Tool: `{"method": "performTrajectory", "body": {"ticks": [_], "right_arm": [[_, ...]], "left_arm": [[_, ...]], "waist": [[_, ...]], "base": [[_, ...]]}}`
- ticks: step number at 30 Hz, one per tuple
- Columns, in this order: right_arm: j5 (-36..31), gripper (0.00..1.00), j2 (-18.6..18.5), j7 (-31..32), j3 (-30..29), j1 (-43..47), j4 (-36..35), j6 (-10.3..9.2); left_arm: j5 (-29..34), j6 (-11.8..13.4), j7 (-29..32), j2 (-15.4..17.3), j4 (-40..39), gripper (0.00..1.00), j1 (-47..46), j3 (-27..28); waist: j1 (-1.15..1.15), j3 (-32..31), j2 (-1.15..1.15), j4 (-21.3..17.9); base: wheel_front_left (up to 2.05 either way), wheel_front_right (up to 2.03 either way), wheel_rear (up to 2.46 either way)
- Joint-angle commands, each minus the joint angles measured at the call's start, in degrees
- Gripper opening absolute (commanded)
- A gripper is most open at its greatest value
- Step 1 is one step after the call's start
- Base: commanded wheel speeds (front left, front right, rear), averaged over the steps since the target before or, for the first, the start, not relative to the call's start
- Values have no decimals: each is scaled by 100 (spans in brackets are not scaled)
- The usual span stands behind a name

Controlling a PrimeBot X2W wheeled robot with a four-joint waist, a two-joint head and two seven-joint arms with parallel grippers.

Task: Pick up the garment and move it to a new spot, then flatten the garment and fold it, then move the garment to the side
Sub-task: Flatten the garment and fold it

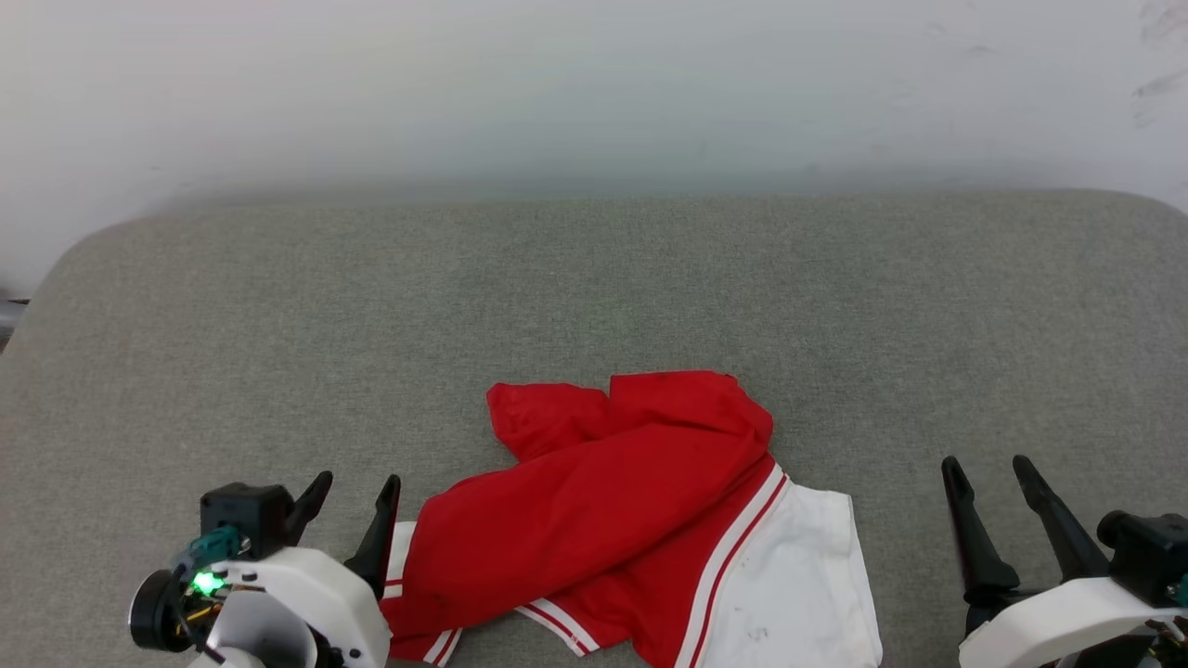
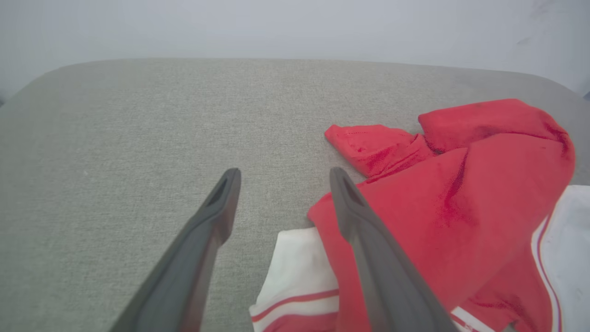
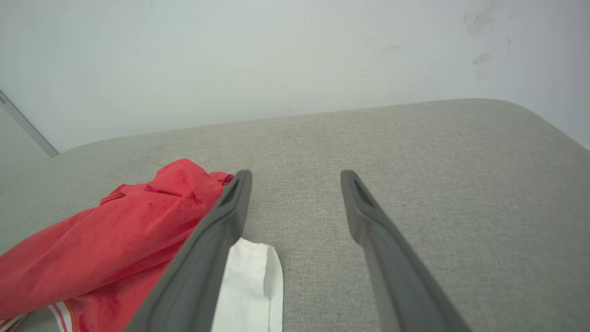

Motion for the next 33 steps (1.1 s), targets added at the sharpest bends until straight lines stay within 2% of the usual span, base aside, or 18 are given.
{"method": "performTrajectory", "body": {"ticks": [1,7,12,17,18,19,20,27,33], "right_arm": [[11,100,6,-14,17,-83,27,-2],[33,100,6,-65,53,-169,87,-2],[84,100,6,-135,63,-249,182,-2],[118,100,6,-209,87,-315,280,-2],[118,100,6,-230,86,-334,295,-2],[116,100,6,-244,81,-350,310,-2],[117,100,6,-260,79,-365,324,-2],[121,100,6,-244,38,-381,408,-2],[-2,100,6,-141,1,-403,393,-2]], "left_arm": [[-65,-141,298,46,-68,100,-218,-131],[-321,-415,1190,117,-85,100,-457,-420],[-509,-478,1843,240,34,100,-517,-571],[-678,-589,2228,284,119,100,-567,-666],[-694,-611,2256,279,110,45,-581,-682],[-653,-628,2224,288,93,18,-612,-690],[-621,-637,2182,279,77,0,-649,-689],[-16,-592,1731,268,-74,0,-1055,-809],[566,-652,1394,-104,-304,0,-1551,-1178]], "waist": [[0,101,0,-41],[0,281,0,-145],[0,433,0,-234],[0,517,0,-287],[0,528,0,-292],[0,538,0,-295],[0,547,0,-296],[0,521,0,-265],[0,443,0,-217]], "base": [[0,0,0],[0,0,0],[0,0,0],[0,0,0],[0,0,0],[0,0,0],[0,0,0],[0,0,0],[0,0,0]]}}
